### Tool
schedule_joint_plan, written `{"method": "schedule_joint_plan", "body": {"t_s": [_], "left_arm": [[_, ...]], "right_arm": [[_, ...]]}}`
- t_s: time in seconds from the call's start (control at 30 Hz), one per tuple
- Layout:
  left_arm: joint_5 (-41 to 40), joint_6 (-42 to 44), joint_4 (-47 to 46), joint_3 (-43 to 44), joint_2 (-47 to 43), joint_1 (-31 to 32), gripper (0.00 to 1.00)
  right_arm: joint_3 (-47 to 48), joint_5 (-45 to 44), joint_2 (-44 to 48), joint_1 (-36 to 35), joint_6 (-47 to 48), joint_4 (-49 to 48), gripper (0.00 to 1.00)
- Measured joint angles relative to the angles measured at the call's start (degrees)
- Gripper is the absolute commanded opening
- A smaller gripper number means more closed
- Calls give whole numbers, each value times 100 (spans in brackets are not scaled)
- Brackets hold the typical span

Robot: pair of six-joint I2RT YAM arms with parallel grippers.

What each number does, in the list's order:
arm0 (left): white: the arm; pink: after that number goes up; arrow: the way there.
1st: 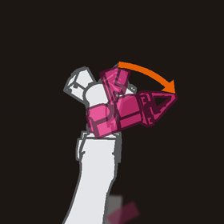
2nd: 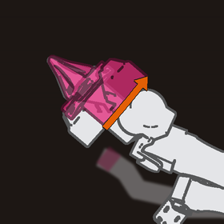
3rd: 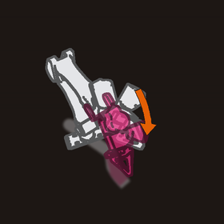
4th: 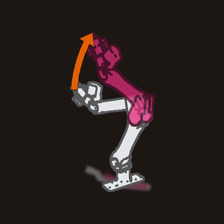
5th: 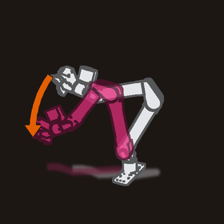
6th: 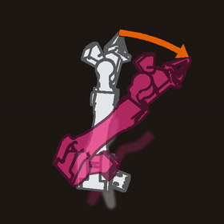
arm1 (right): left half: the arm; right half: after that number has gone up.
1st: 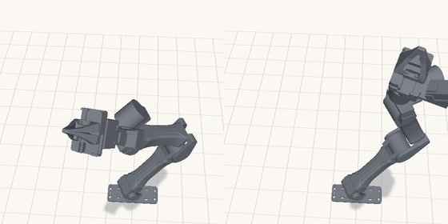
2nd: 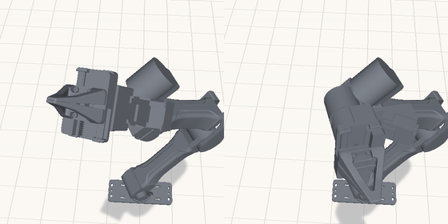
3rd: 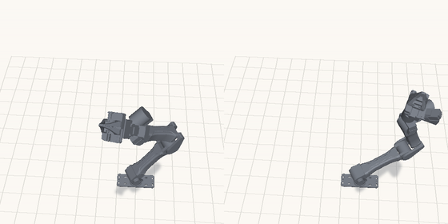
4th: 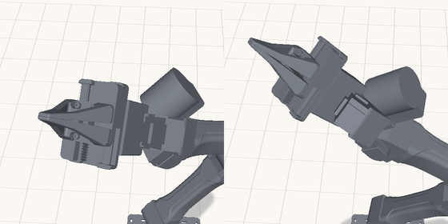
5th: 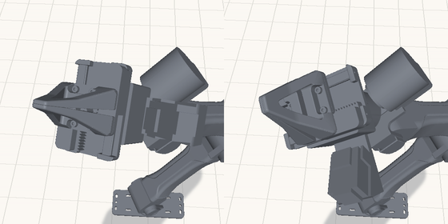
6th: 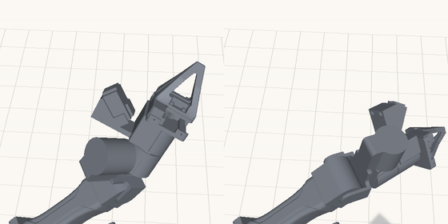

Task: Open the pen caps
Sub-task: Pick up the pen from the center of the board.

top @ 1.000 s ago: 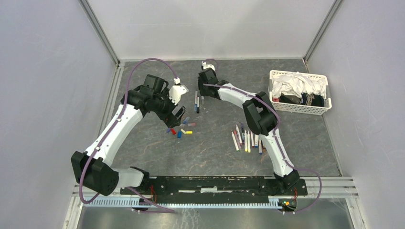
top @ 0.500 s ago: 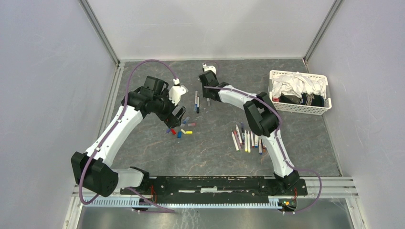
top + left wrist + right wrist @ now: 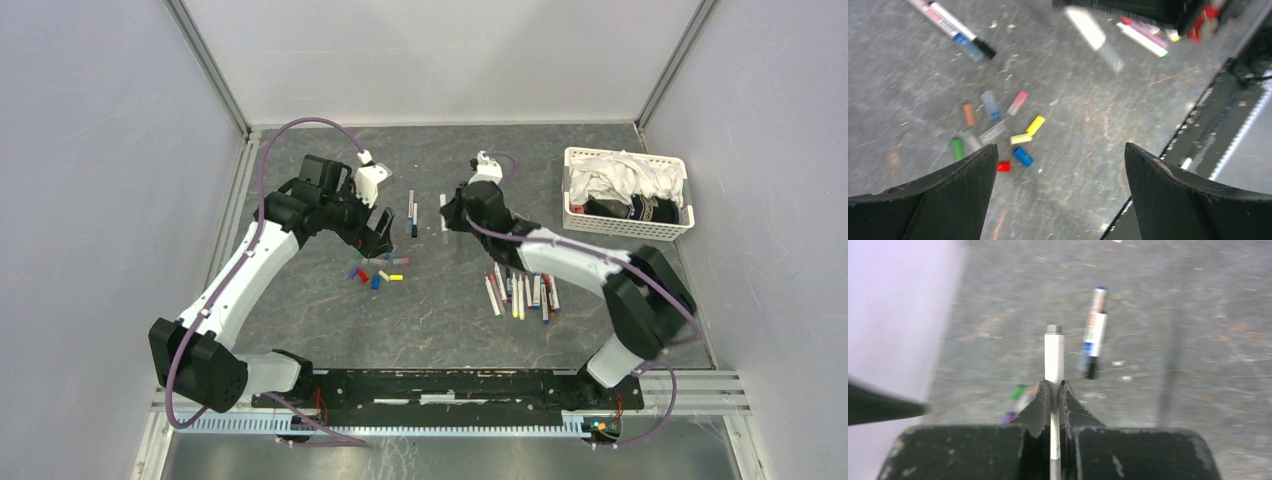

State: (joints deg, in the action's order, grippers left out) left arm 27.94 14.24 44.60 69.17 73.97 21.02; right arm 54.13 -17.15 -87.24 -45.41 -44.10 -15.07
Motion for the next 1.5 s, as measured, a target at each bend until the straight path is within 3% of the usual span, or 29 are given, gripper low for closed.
{"method": "schedule_joint_plan", "body": {"t_s": [0.37,0.5,0.6,0.8,0.87,1.0,1.1,1.37,1.5], "left_arm": [[1591,-323,-249,-59,275,0,86],[1884,-343,-328,-122,275,0,73],[2009,-398,-396,-142,282,0,55],[2208,-463,-415,-229,352,4,4],[2140,-398,-361,-229,398,-2,2],[1976,-37,-129,-186,431,-26,2],[1753,332,129,-120,428,-13,2],[925,2017,756,-116,-192,90,2],[291,2935,1097,-245,-557,527,2]], "right_arm": [[-166,-809,415,-944,-529,-1019,0],[-166,-1003,444,-1095,-610,-1165,0],[-179,-1104,472,-1196,-654,-1241,0],[-396,-1377,647,-1322,-686,-1392,0],[-476,-1429,743,-1344,-678,-1390,3],[-522,-1405,833,-1375,-656,-1211,42],[-439,-1134,929,-1307,-575,-774,57],[92,1405,1257,87,-136,501,70],[688,2806,1182,577,275,1357,71]]}}
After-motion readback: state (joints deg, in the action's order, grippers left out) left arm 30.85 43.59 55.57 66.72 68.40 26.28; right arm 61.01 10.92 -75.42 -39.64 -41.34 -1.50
